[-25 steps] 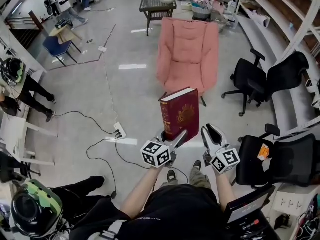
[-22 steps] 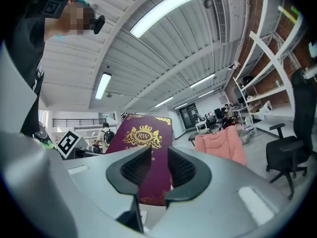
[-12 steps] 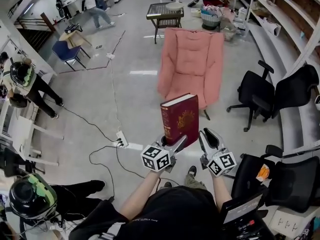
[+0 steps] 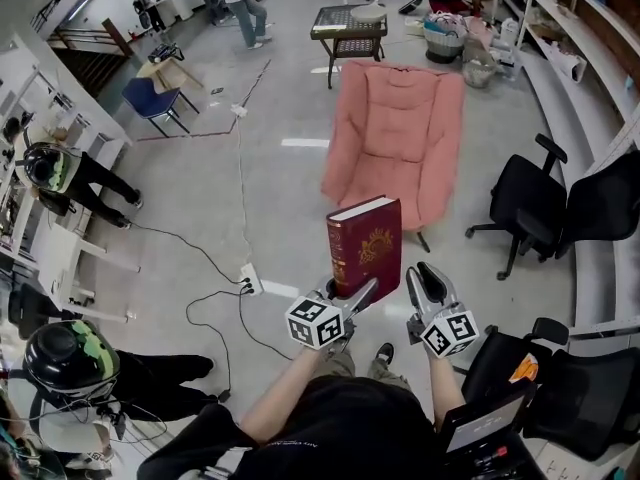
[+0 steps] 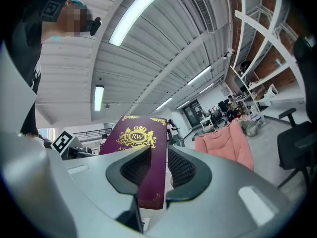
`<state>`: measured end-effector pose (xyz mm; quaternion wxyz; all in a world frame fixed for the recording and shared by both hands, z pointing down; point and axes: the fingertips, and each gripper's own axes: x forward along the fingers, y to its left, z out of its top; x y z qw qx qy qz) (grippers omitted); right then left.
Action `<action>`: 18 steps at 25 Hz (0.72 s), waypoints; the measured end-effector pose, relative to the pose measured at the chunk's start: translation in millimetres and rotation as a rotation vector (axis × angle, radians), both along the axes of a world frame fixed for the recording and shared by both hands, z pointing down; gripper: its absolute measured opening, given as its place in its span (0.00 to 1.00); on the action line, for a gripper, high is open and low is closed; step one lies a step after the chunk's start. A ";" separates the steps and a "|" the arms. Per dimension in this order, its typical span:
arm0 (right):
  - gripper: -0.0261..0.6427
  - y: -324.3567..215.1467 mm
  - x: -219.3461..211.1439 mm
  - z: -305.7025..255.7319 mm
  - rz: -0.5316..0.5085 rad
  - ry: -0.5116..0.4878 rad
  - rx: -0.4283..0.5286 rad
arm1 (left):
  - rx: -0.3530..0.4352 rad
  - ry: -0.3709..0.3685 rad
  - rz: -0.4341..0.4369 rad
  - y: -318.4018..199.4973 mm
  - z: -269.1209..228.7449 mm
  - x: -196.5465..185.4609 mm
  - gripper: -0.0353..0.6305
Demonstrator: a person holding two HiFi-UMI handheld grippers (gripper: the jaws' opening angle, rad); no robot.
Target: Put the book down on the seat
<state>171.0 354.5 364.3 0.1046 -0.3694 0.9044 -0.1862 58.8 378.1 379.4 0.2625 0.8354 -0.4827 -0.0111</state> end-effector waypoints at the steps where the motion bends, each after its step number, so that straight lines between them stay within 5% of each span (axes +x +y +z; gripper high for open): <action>1: 0.22 -4.8 0.1 1.0 0.003 -0.004 0.000 | 0.000 0.000 0.002 -6.2 1.3 -0.3 0.41; 11: 0.22 -60.9 -25.7 1.4 0.045 0.083 0.012 | 0.006 0.062 0.066 -81.7 5.3 -18.3 0.41; 18: 0.23 -104.0 -90.7 -12.1 0.061 0.123 0.027 | 0.029 0.101 0.087 -137.3 -5.3 -86.7 0.41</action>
